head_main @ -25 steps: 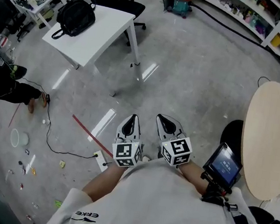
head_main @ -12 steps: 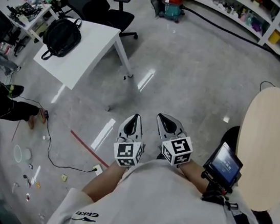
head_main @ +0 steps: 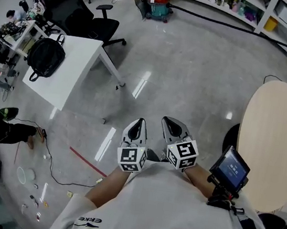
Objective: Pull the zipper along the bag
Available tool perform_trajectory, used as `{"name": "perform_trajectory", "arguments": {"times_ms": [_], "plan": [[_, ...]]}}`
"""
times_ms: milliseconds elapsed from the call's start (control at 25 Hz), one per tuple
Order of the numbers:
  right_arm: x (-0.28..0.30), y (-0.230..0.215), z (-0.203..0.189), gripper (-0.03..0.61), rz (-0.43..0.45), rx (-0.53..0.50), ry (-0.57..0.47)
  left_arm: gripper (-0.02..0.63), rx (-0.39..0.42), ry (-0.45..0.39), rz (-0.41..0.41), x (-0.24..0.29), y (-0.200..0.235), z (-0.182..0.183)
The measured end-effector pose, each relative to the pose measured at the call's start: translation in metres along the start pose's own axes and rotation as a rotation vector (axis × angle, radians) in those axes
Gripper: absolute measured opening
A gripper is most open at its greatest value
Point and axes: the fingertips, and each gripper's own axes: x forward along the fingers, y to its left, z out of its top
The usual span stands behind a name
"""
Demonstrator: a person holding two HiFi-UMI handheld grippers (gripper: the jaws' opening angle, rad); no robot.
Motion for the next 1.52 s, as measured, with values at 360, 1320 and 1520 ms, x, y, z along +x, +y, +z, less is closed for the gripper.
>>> {"name": "perform_trajectory", "arguments": {"times_ms": [360, 1320, 1520], "plan": [[0.036, -0.04, 0.007, 0.003, -0.077, 0.026, -0.005, 0.003, 0.021, 0.014, -0.091, 0.065, 0.004, 0.006], [0.255, 0.033, 0.08, 0.003, 0.147, -0.104, 0.047, 0.003, -0.041, -0.06, 0.229, 0.126, 0.232, 0.069], [0.302, 0.075, 0.086, 0.003, 0.267, -0.145, 0.07, 0.003, -0.076, -0.062, 0.362, 0.111, 0.292, 0.068]]}}
